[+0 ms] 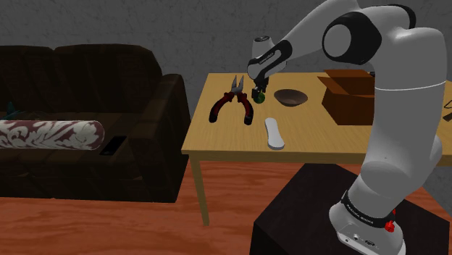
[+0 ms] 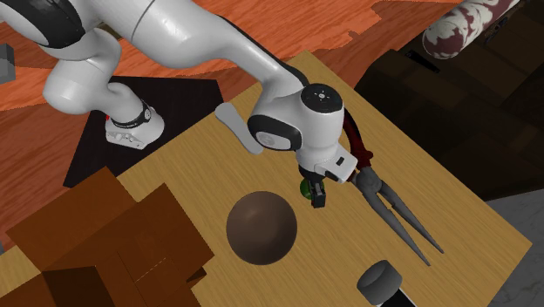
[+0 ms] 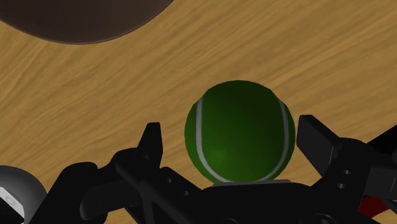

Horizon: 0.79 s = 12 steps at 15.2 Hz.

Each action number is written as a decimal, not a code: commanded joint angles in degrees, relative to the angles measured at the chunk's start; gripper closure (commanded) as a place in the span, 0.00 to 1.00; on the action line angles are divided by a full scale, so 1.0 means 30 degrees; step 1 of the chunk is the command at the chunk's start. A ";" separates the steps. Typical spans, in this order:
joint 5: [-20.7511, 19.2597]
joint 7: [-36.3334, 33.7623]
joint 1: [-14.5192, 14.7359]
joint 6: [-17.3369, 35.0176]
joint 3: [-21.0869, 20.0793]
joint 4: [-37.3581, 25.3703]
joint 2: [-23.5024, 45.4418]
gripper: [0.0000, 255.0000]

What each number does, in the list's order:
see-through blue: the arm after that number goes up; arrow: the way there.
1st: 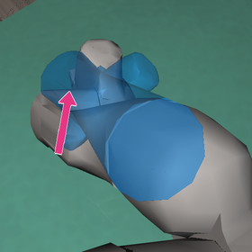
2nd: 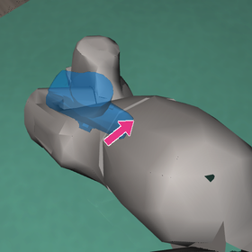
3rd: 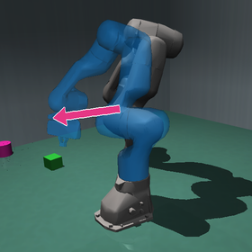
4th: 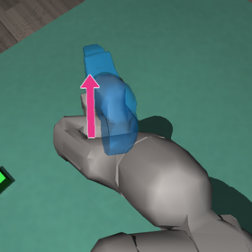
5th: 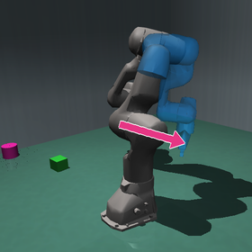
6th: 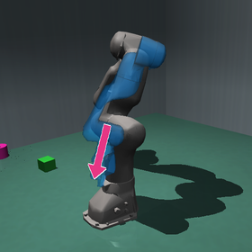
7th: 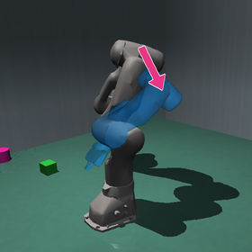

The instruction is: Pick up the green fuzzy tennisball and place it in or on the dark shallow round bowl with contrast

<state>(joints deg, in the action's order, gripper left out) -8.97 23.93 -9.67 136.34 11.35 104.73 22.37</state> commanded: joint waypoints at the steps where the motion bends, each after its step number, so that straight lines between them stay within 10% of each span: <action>1: 0.0002 0.0003 -0.0003 0.0011 0.0000 -0.0001 0.0007 0.00; 3: 0.0001 0.0002 -0.0002 0.0008 0.0000 -0.0001 0.0006 0.00; 4: 0.0001 0.0002 -0.0002 0.0008 0.0000 -0.0001 0.0006 1.00; 12: 0.0012 0.0024 -0.0017 -0.0006 -0.0001 -0.0036 0.0025 1.00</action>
<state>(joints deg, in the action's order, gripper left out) -8.93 23.99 -9.69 136.34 11.32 104.61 22.41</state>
